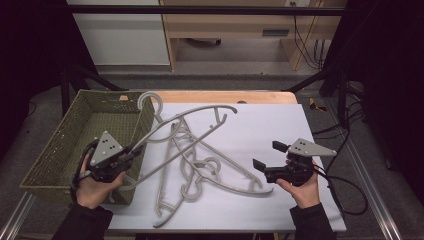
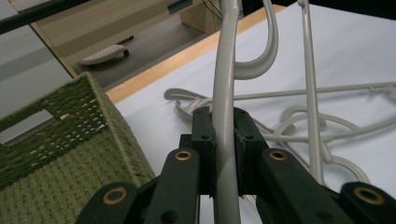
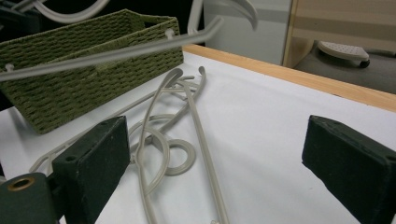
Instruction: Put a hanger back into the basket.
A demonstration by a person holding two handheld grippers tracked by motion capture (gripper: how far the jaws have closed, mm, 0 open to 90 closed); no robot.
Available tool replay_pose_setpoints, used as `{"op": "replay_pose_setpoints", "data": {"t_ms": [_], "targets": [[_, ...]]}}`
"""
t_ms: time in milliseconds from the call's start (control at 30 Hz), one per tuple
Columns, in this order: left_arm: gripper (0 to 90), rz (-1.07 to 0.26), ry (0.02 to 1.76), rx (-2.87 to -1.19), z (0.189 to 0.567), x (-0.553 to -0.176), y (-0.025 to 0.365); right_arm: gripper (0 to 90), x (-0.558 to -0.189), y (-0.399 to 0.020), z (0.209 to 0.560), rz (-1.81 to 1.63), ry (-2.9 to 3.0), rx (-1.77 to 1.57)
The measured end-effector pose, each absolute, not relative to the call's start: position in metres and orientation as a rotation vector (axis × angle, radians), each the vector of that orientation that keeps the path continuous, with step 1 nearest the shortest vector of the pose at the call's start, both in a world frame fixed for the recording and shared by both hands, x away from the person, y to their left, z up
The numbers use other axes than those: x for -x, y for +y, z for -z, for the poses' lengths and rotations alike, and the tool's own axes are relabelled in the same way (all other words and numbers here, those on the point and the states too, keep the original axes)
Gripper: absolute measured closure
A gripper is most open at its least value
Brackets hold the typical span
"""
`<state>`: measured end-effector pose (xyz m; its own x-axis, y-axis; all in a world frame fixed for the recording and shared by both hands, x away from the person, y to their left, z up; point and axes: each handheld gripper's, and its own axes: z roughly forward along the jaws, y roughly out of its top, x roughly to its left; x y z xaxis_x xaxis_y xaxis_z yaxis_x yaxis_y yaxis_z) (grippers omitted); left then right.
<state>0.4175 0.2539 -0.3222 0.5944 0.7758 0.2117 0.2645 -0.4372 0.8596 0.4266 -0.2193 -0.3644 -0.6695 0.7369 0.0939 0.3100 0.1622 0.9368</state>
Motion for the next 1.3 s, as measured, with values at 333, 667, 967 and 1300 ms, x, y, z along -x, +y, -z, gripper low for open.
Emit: {"op": "replay_pose_setpoints", "data": {"t_ms": [333, 667, 967, 1300], "targets": [[81.4, -0.795, 0.860, -1.947, 0.303, -0.445, 0.294, 6.4, -0.428, -0.224, 0.366, -1.502, 2.048, -1.019], [81.4, -0.813, 0.923, -1.917, 0.291, -0.465, 0.337, 5.1, -0.428, -0.225, 0.366, -1.491, 2.036, -1.032], [81.4, -0.864, 0.974, -1.888, 0.294, -0.473, 0.376, 4.9, -0.429, -0.225, 0.366, -1.480, 2.040, -1.026], [81.4, -0.901, 1.009, -1.882, 0.312, -0.473, 0.421, 5.1, -0.429, -0.224, 0.367, -1.479, 2.050, -1.027]]}}
